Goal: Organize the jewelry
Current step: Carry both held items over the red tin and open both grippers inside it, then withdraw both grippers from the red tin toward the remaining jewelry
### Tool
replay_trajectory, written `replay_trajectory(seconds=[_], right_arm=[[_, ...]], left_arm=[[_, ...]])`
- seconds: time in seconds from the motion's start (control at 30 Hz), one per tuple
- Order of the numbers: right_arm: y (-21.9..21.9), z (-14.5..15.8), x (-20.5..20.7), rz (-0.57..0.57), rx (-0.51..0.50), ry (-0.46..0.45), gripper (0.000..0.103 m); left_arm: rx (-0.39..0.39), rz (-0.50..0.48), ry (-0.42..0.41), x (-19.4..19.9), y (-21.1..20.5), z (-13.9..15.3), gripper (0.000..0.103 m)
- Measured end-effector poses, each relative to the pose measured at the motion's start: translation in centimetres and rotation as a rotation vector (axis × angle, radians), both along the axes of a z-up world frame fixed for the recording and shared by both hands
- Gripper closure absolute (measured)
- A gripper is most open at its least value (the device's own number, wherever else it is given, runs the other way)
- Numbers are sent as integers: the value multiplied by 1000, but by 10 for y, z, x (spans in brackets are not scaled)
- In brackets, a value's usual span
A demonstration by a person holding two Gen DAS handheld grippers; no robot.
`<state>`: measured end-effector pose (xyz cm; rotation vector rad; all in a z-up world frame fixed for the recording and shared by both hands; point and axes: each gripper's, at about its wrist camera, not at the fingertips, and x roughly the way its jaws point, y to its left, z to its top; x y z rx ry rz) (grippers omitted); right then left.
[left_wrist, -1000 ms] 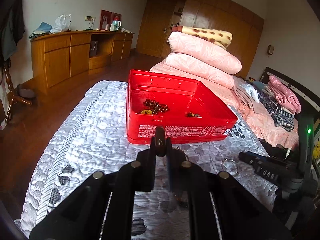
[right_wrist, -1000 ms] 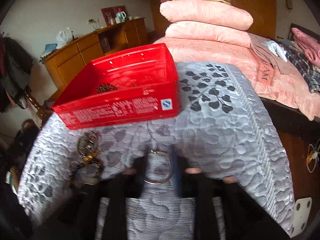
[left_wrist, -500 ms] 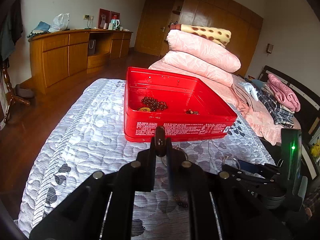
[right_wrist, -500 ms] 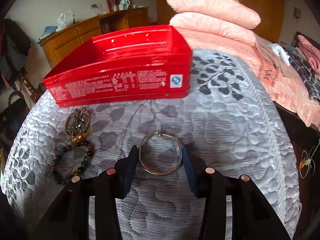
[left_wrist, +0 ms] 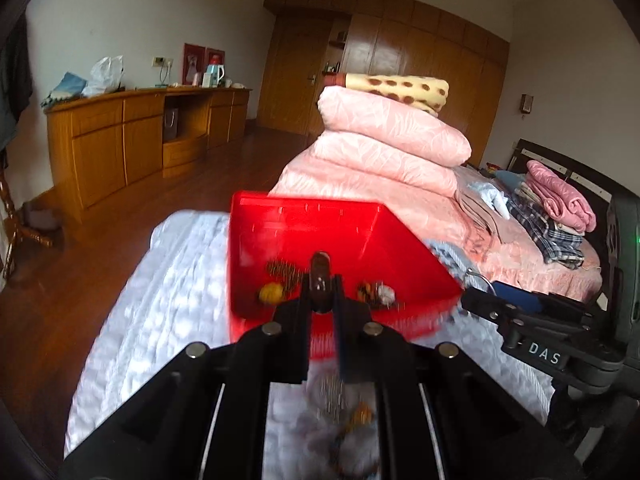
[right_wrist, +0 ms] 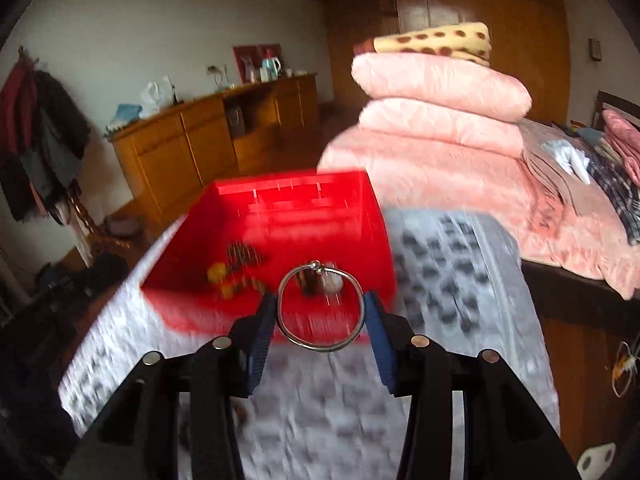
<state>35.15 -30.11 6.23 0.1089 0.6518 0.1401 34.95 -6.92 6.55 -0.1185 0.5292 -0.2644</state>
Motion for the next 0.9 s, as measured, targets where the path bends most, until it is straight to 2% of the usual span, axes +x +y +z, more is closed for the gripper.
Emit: replay_trajectory(seconds=[0.2,0.33,0.43,0.53,0.57,0.6,0.8,0.9], right_arm=[[6,-16,50,-14,17,27,58],[8,-27,60,2,4,43,58],[5,-30,58,-8,6,37,57],[1,-27,53,-15,34,18,57],[0,-26,52,-18,35,14,57],[-2,-26,50,-23,37,5,57],[-7,-20,27,-48,44,-47,57],[-8,-17,8,-41,53,-70,56]], left_arm=[[15,9,20,54,-15,-5,95],[29,16,27,72,-17,-14,92],[43,20,41,80,-17,-21,67],[53,29,26,77,-15,-22,62],[52,31,21,76,-15,-21,56],[50,36,14,74,-14,-20,54],[55,73,-32,56,-4,-11,52],[63,99,-75,38,1,-2,41]])
